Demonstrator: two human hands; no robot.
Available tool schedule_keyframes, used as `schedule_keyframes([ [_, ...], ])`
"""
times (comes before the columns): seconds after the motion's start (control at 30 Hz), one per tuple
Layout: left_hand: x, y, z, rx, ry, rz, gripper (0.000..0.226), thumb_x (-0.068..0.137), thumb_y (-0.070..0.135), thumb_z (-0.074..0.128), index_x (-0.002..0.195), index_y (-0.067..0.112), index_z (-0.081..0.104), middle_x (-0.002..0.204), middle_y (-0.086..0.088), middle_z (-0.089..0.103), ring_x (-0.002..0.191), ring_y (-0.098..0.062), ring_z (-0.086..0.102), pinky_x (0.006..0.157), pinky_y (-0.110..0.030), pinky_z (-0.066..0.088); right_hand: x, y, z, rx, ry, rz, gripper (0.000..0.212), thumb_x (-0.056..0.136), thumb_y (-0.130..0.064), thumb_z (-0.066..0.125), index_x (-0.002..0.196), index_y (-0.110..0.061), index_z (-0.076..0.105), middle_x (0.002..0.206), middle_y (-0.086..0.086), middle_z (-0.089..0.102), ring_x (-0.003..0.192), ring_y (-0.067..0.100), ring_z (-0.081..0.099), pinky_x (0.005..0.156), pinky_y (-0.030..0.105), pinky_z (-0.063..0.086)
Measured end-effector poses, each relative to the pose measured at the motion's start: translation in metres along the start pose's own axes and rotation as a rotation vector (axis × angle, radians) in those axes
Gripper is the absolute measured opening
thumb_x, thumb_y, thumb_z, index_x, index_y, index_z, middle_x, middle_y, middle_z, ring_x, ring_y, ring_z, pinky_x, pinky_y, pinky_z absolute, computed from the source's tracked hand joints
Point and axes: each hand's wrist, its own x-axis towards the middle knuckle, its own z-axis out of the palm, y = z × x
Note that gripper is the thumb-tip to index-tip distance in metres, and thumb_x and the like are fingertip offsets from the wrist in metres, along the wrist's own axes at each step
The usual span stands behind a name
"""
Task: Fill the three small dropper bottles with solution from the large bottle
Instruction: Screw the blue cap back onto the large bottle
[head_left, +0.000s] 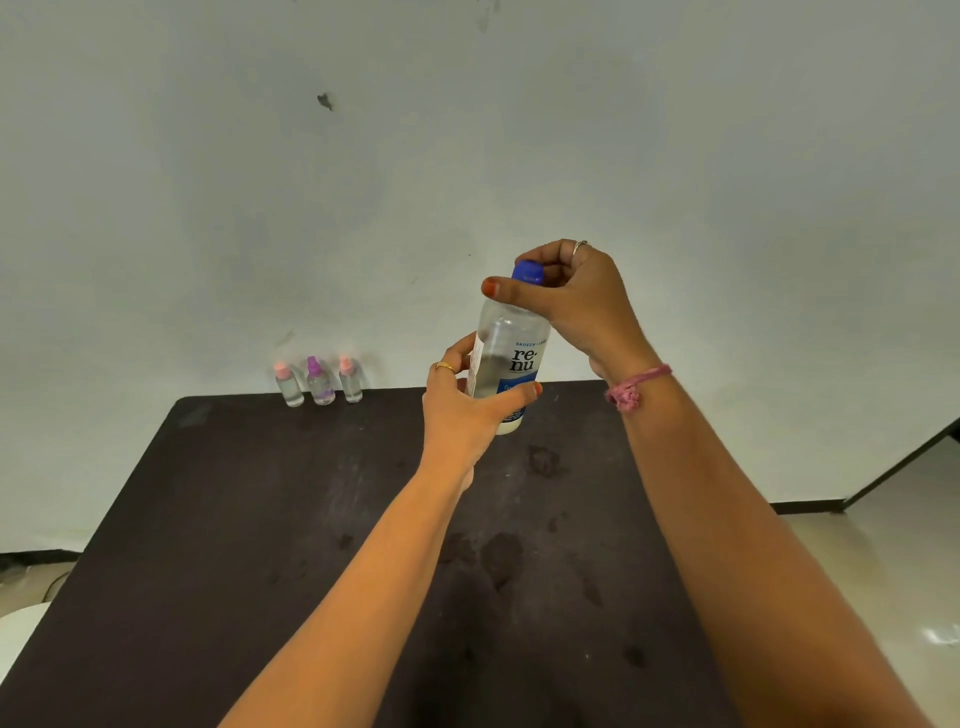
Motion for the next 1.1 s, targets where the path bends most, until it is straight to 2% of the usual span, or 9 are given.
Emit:
schedule_keyframes([
  [0.1, 0.003, 0.0, 0.0, 0.001, -0.003, -0.023, 0.082, 0.066, 0.028, 0.086, 0.136, 0.03, 0.042, 0.131, 0.005, 0.051, 0.112, -0.017, 0.055, 0.087, -0.029, 0.049, 0.003, -0.003, -0.013, -0.034, -0.229, 0.034, 0.055, 0.074, -0.033, 0.079, 0.123, -0.022, 0.056, 0.11, -0.009, 0.062, 0.096, 0.007, 0.062, 0.08, 0.018, 0.053],
  [0.17, 0.004, 0.0, 0.0, 0.003, -0.012, -0.024, 0.082, 0.065, 0.028, 0.086, 0.135, 0.03, 0.043, 0.131, 0.005, 0.052, 0.113, -0.018, 0.056, 0.091, -0.034, 0.05, 0.003, 0.0, -0.019, 0.02, -0.311, 0.014, 0.053, 0.082, -0.023, 0.073, 0.131, -0.022, 0.052, 0.122, -0.006, 0.061, 0.106, 0.008, 0.062, 0.088, 0.02, 0.052],
  [0.3, 0.005, -0.003, 0.001, -0.006, -0.003, -0.013, 0.083, 0.064, 0.028, 0.087, 0.135, 0.029, 0.044, 0.128, 0.005, 0.052, 0.111, -0.017, 0.056, 0.089, -0.032, 0.053, 0.0, 0.007, -0.013, 0.141, -0.193, -0.026, 0.038, 0.083, -0.01, 0.072, 0.119, -0.013, 0.064, 0.111, 0.001, 0.069, 0.102, 0.007, 0.065, 0.085, 0.018, 0.051],
  [0.4, 0.006, -0.006, 0.004, -0.013, 0.002, -0.007, 0.086, 0.062, 0.028, 0.088, 0.136, 0.027, 0.044, 0.128, 0.005, 0.053, 0.108, -0.015, 0.057, 0.086, -0.03, 0.054, -0.001, 0.01, -0.004, 0.17, -0.022, 0.028, 0.038, 0.073, -0.015, 0.082, 0.108, -0.013, 0.069, 0.1, 0.0, 0.072, 0.091, 0.008, 0.068, 0.076, 0.017, 0.054],
  [0.53, 0.007, -0.011, 0.006, -0.013, 0.002, -0.002, 0.088, 0.061, 0.029, 0.088, 0.136, 0.028, 0.044, 0.129, 0.004, 0.053, 0.109, -0.017, 0.057, 0.088, -0.032, 0.054, -0.006, 0.015, 0.008, 0.257, 0.065, 0.098, 0.036, 0.068, -0.017, 0.085, 0.1, -0.014, 0.067, 0.089, -0.003, 0.07, 0.074, 0.003, 0.066, 0.064, 0.013, 0.052],
  [0.6, 0.007, -0.014, 0.007, -0.014, -0.002, -0.004, 0.087, 0.062, 0.028, 0.088, 0.136, 0.027, 0.044, 0.129, 0.003, 0.052, 0.11, -0.017, 0.057, 0.088, -0.032, 0.054, -0.006, 0.017, 0.012, 0.278, 0.1, 0.134, 0.04, 0.068, -0.02, 0.085, 0.102, -0.012, 0.065, 0.091, -0.001, 0.07, 0.075, 0.006, 0.066, 0.064, 0.014, 0.053],
  [0.7, 0.007, -0.016, 0.01, -0.022, -0.009, -0.006, 0.086, 0.062, 0.027, 0.088, 0.136, 0.027, 0.044, 0.126, 0.004, 0.053, 0.107, -0.015, 0.057, 0.077, -0.02, 0.051, -0.007, 0.022, 0.017, 0.288, 0.143, 0.161, 0.045, 0.065, -0.024, 0.087, 0.103, -0.014, 0.063, 0.096, 0.002, 0.07, 0.083, 0.014, 0.067, 0.072, 0.022, 0.056],
  [0.93, 0.013, -0.017, 0.013, -0.083, -0.022, -0.026, 0.08, 0.064, 0.025, 0.087, 0.133, 0.027, 0.046, 0.121, 0.006, 0.057, 0.101, -0.01, 0.059, 0.068, -0.013, 0.05, -0.014, 0.043, 0.011, 0.228, -0.015, 0.182, 0.065, 0.065, -0.027, 0.086, 0.12, -0.028, 0.051, 0.121, -0.007, 0.06, 0.11, 0.013, 0.059, 0.088, 0.03, 0.053],
  [1.1, 0.022, -0.023, 0.013, -0.108, -0.055, -0.036, 0.074, 0.064, 0.024, 0.087, 0.129, 0.029, 0.05, 0.112, 0.012, 0.062, 0.096, -0.004, 0.062, 0.064, -0.009, 0.049, -0.027, 0.078, -0.004, 0.306, -0.096, 0.295, 0.064, 0.073, -0.029, 0.08, 0.13, -0.026, 0.051, 0.127, -0.006, 0.059, 0.114, 0.012, 0.059, 0.094, 0.035, 0.051],
])
